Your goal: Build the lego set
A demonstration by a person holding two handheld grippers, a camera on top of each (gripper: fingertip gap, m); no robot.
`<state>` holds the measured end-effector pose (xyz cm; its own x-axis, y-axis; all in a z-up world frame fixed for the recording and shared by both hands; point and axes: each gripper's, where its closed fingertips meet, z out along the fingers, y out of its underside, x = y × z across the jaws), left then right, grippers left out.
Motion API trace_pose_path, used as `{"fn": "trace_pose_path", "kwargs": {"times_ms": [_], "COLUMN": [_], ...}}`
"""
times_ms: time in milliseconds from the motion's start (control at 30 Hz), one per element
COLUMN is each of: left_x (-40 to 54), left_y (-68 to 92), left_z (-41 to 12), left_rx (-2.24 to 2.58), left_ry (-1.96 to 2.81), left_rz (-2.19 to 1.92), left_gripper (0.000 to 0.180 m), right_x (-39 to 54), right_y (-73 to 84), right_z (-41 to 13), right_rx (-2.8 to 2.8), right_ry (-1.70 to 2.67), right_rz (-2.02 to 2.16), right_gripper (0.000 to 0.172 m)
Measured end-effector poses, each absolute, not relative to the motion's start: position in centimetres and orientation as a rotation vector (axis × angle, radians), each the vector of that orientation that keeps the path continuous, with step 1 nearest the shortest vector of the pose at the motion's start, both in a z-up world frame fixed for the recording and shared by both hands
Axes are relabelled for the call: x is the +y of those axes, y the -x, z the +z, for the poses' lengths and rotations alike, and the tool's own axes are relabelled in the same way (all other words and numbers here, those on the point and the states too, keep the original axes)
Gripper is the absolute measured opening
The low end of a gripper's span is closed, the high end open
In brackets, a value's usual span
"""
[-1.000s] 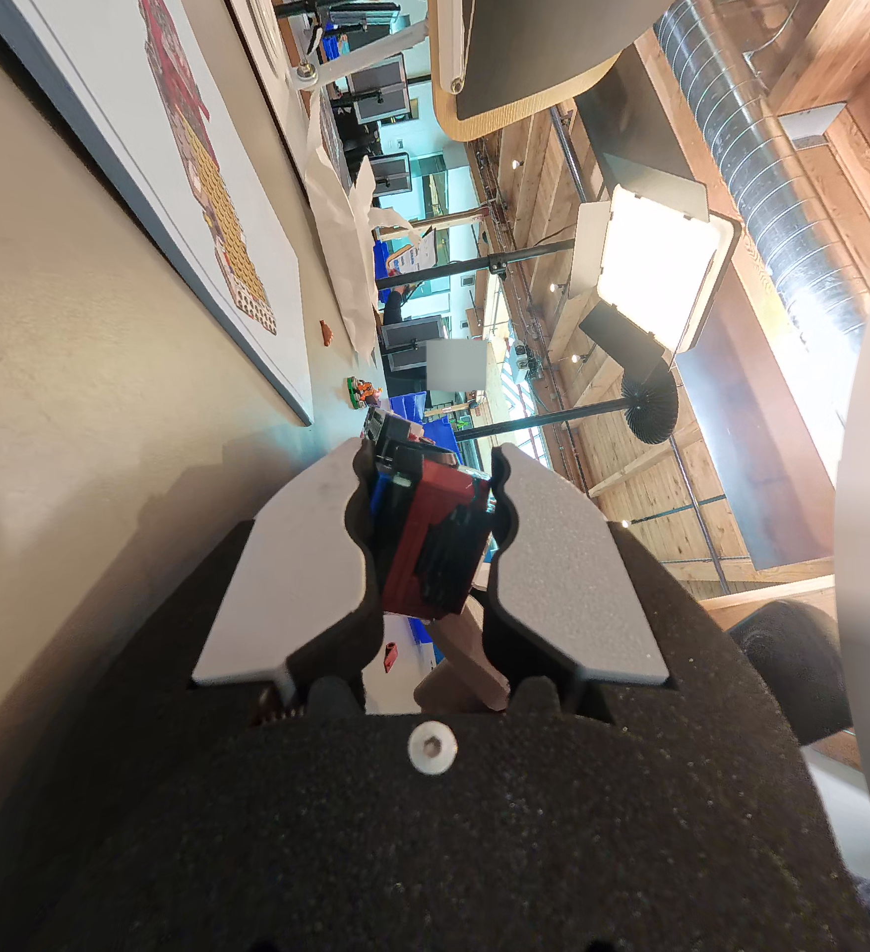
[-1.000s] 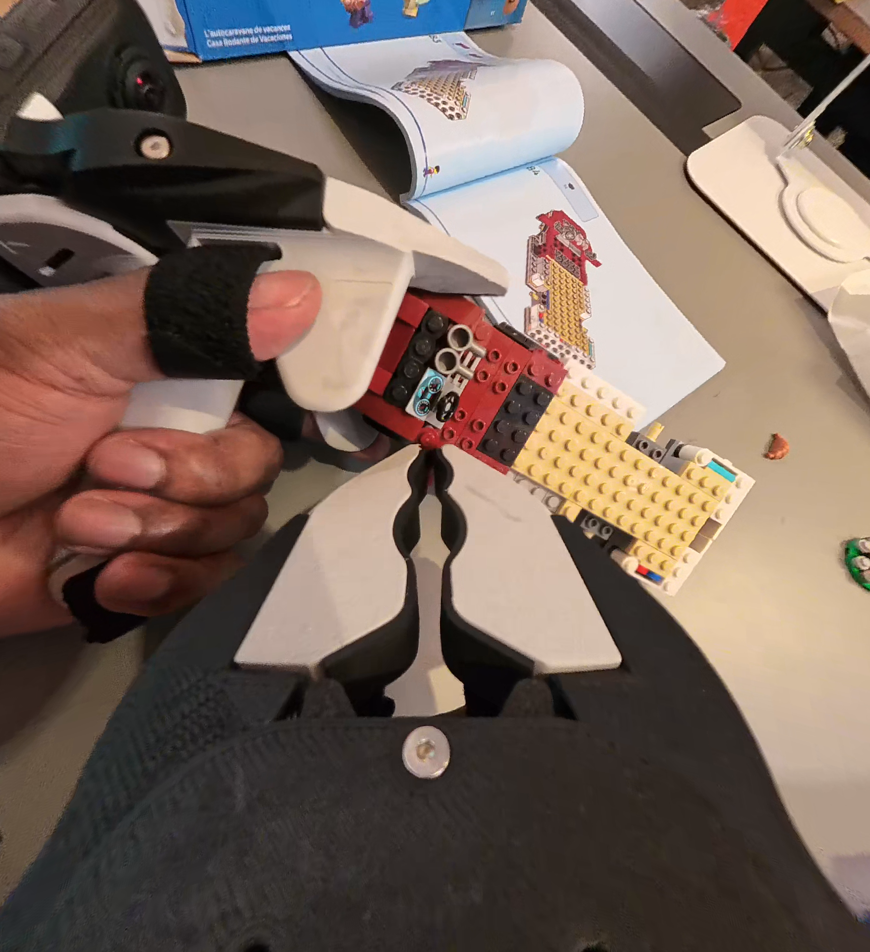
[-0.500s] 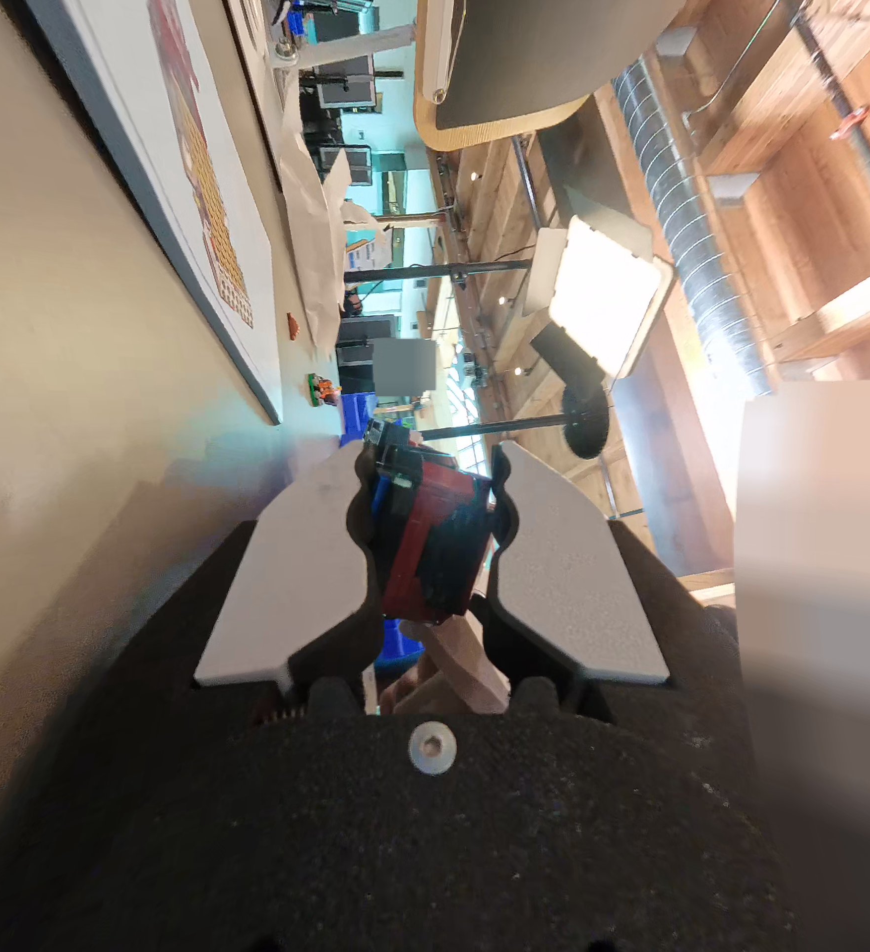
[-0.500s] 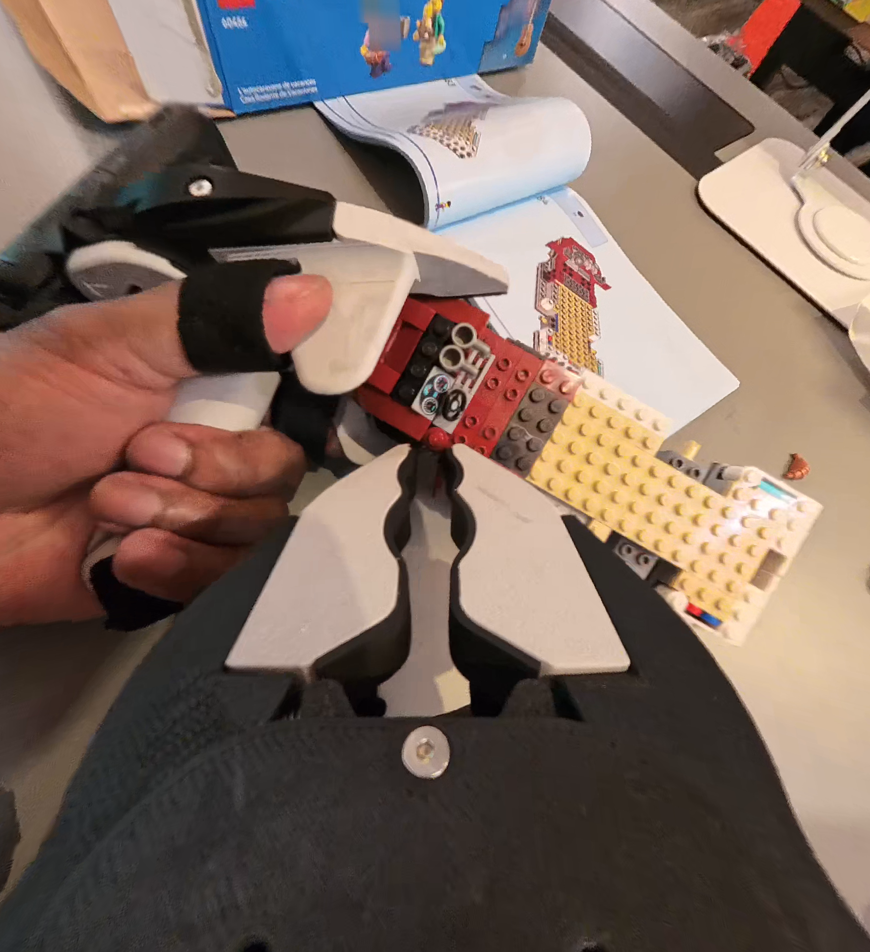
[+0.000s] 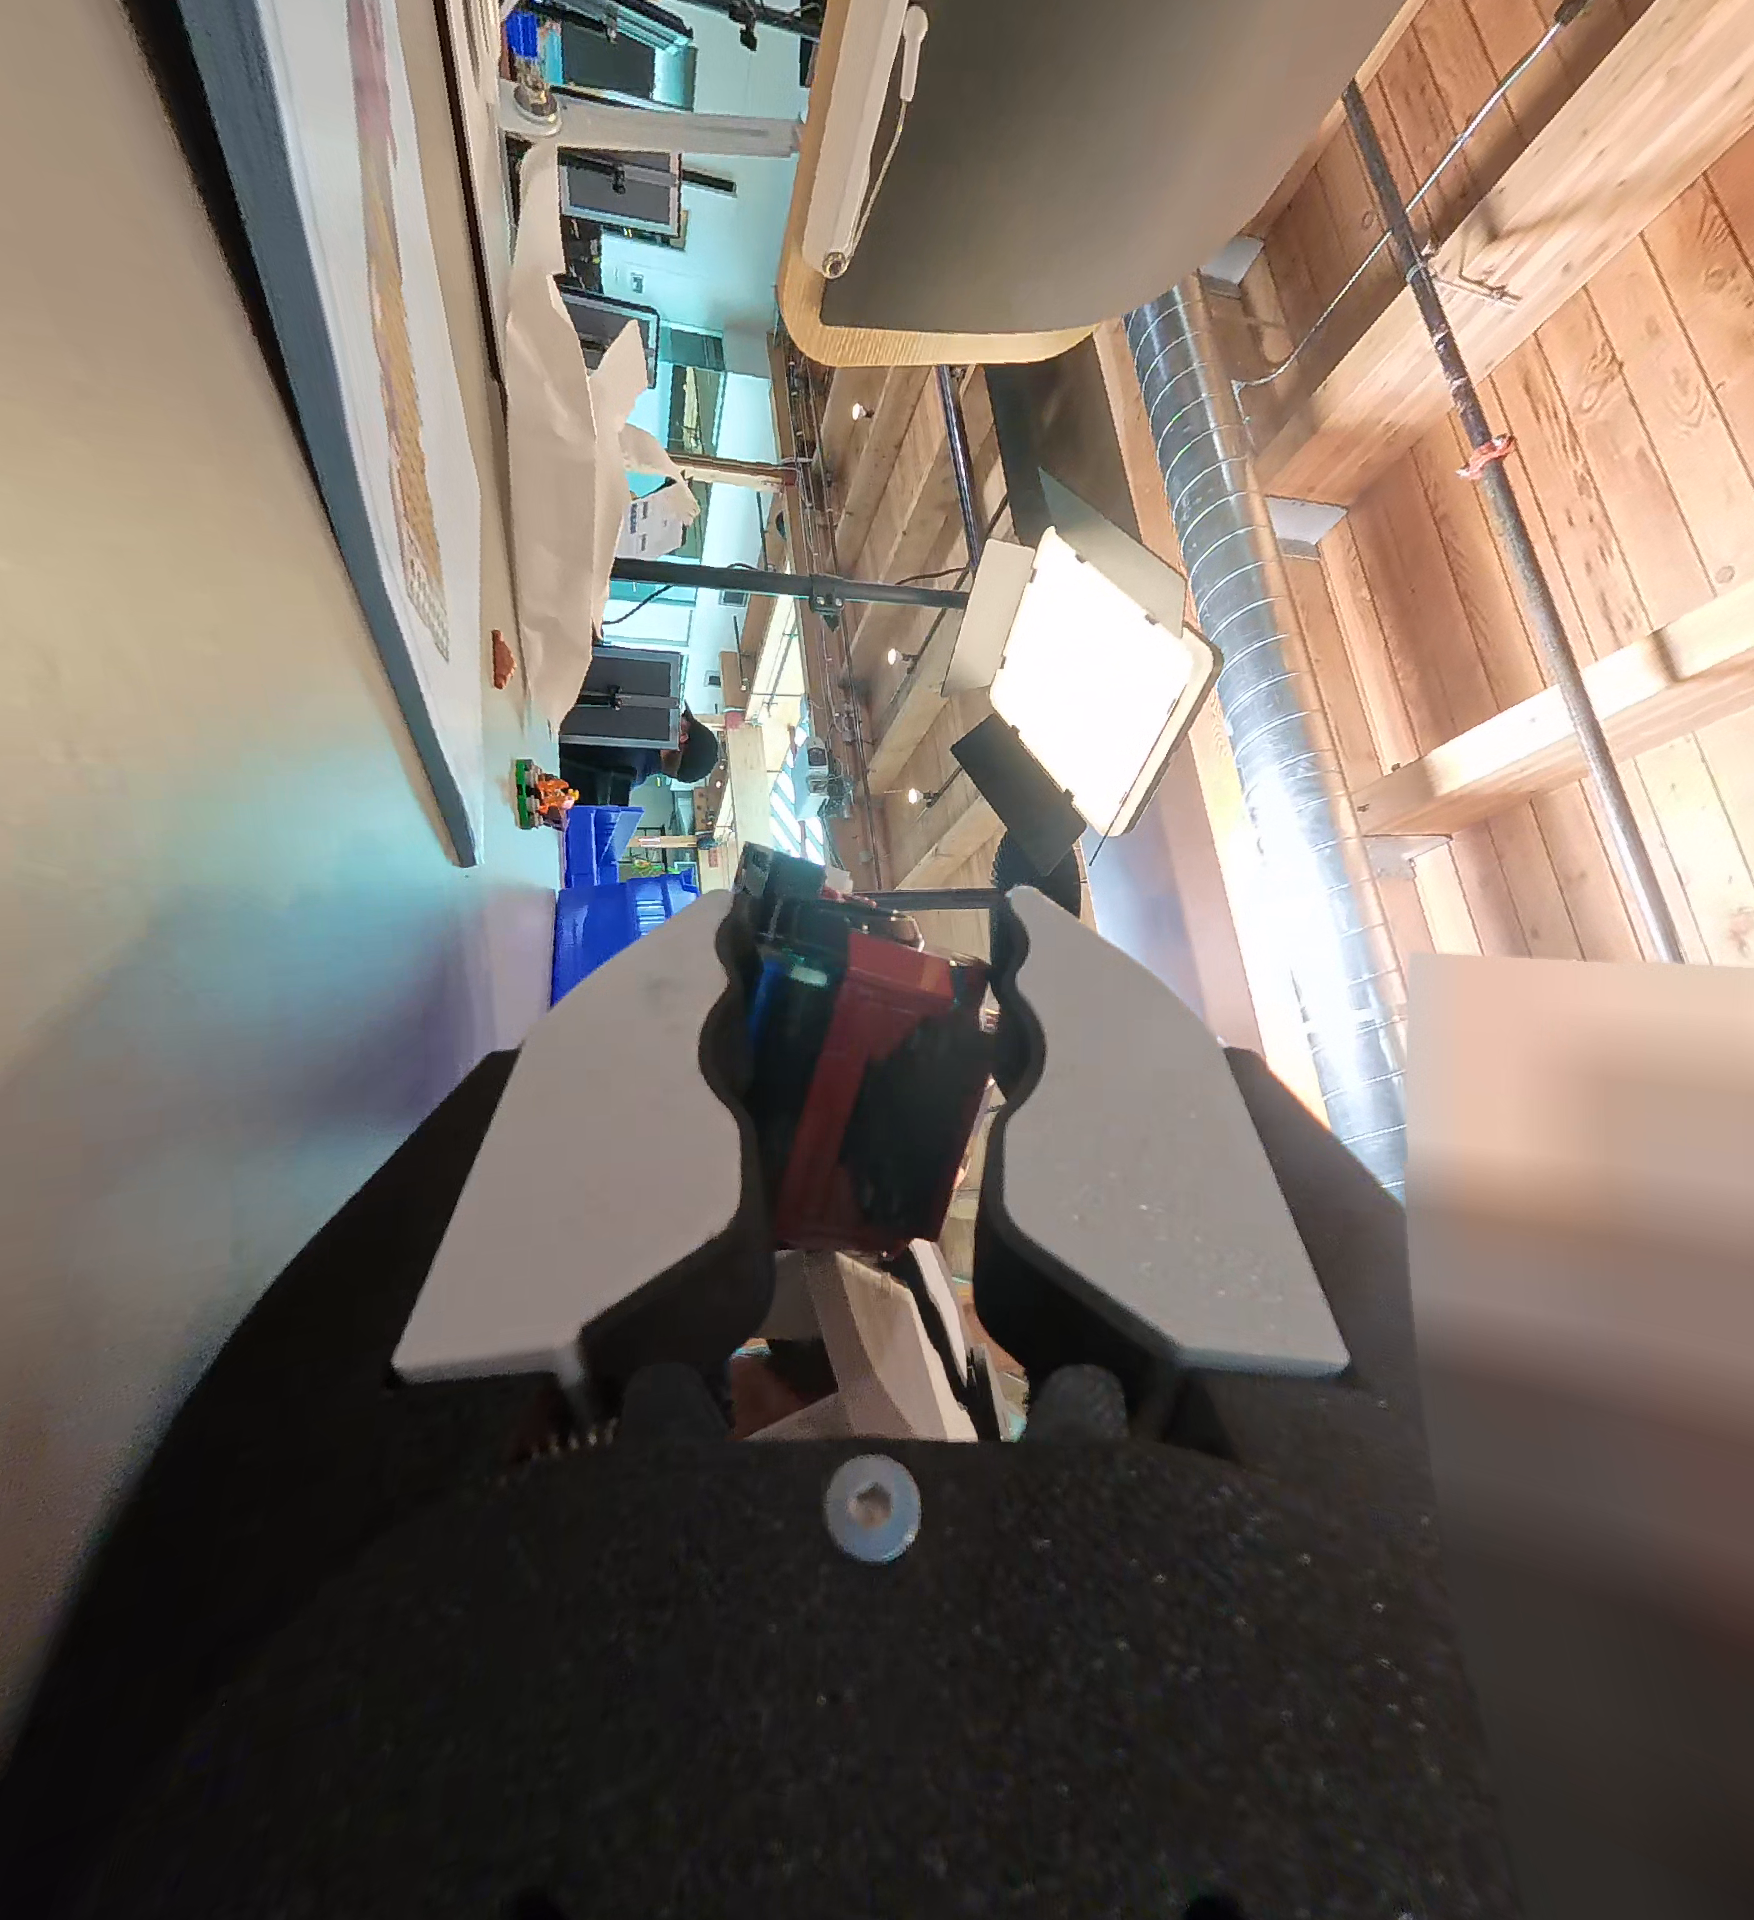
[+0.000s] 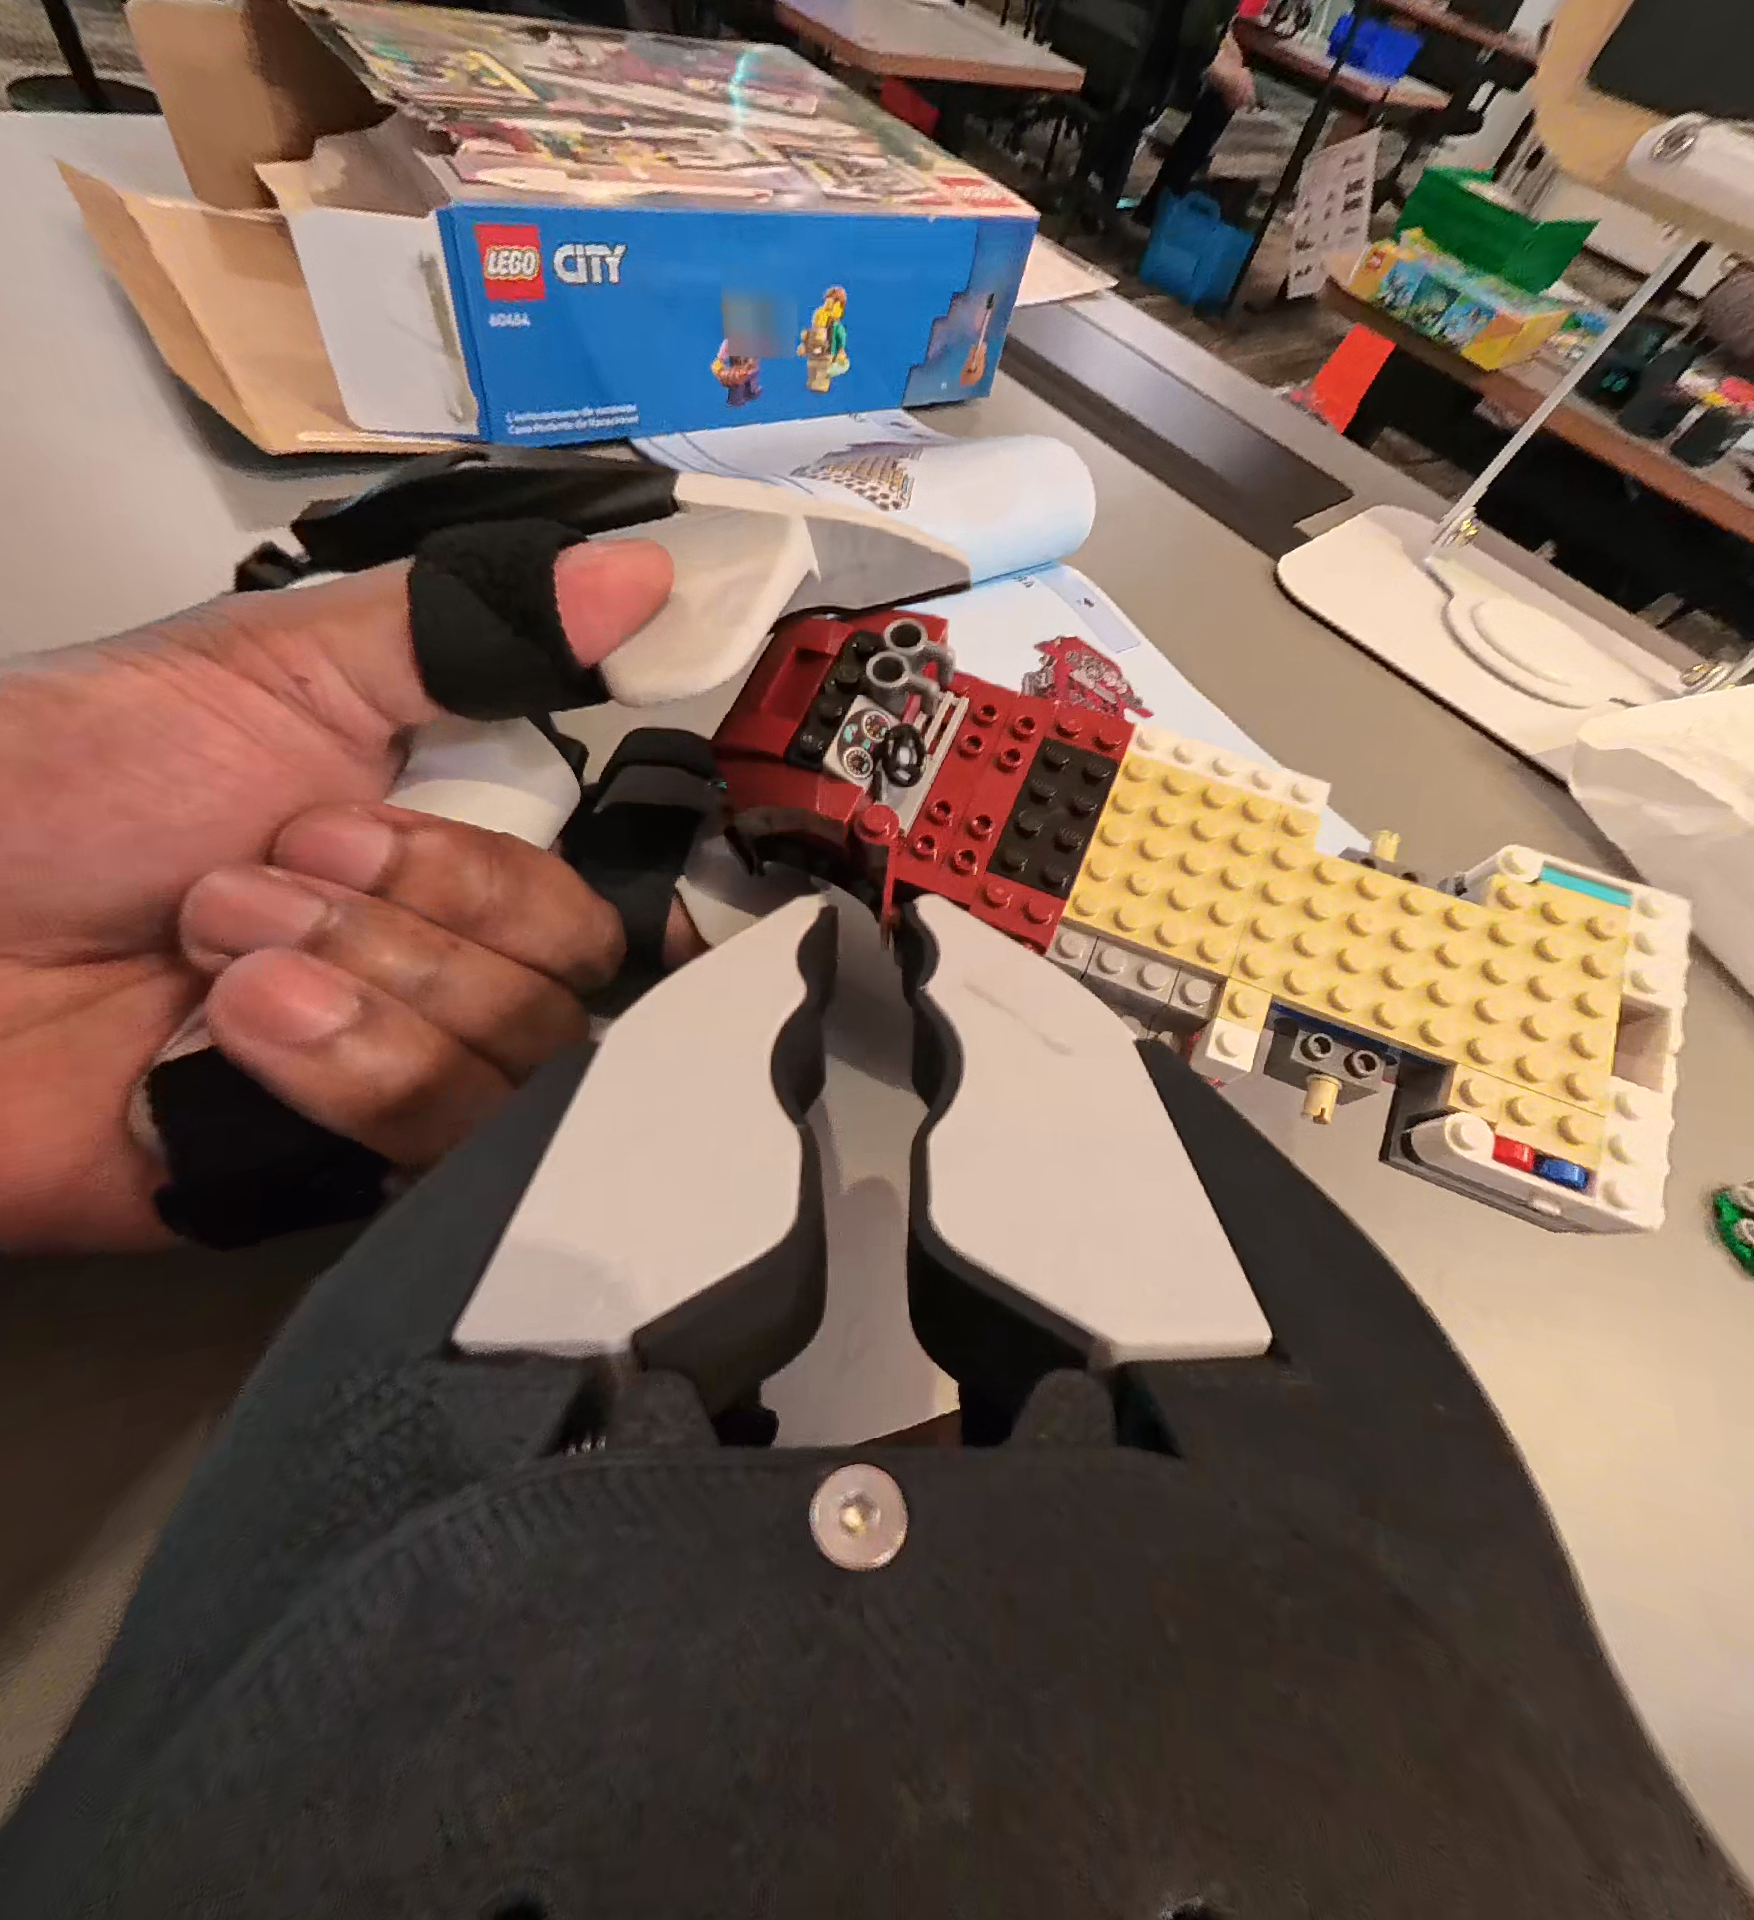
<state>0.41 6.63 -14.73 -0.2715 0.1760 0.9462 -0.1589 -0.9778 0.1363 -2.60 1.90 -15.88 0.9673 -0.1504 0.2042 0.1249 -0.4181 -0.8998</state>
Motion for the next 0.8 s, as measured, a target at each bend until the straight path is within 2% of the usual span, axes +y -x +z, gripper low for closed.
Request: {"fn": "trace_pose_path", "kwargs": {"times_ms": [200,467,800], "left_x": [6.71,6.85,6.61], "left_y": [-0.38,-0.22,-0.20], "left_z": [-14.66,-14.56,-14.51], "left_rx": [0.044,0.080,0.076], "left_ry": [-1.750,-1.747,-1.748], "left_rz": [2.364,2.390,2.407], "left_gripper": [0.043,0.043,0.043], "right_x": [1.93,2.00,2.29], "right_y": [2.16,2.20,2.35], "right_z": [-15.74,-15.67,-15.61], "right_rx": [0.053,0.075,0.047], "right_ry": [1.949,1.926,1.890], "right_rz": [-0.355,-0.378,-0.416], "right_gripper": [0.004,0.003,0.013]}}
